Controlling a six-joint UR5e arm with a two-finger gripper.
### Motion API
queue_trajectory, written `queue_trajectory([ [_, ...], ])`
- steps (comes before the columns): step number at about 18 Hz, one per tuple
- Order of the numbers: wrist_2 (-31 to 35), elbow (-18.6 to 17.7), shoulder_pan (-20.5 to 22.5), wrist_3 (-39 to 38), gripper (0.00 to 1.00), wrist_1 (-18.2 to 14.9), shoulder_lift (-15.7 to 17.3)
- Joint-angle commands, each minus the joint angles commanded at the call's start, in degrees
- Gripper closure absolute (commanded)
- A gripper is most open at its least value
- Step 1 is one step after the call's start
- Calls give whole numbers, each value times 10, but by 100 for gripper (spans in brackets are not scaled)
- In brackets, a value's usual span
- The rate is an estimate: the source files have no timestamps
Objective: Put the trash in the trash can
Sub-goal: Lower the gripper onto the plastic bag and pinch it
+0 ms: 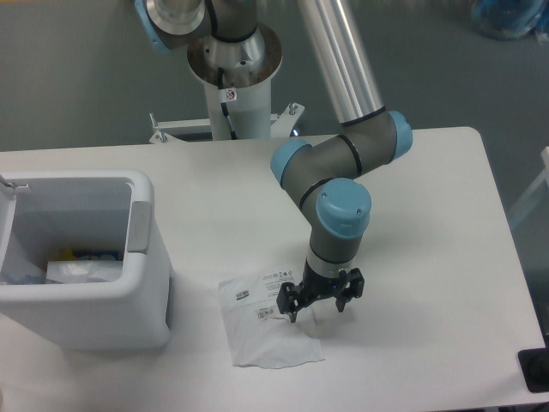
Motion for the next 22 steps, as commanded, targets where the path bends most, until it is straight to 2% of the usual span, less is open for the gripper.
queue_trajectory([
  [9, -5, -4, -5, 8, 0, 0, -8],
  [14, -5, -10, -13, 8, 4, 1, -5],
  [17, -4, -11, -15, 5, 23, 0, -4],
  [22, -4, -11, -16, 4, 38, 0, 1],
])
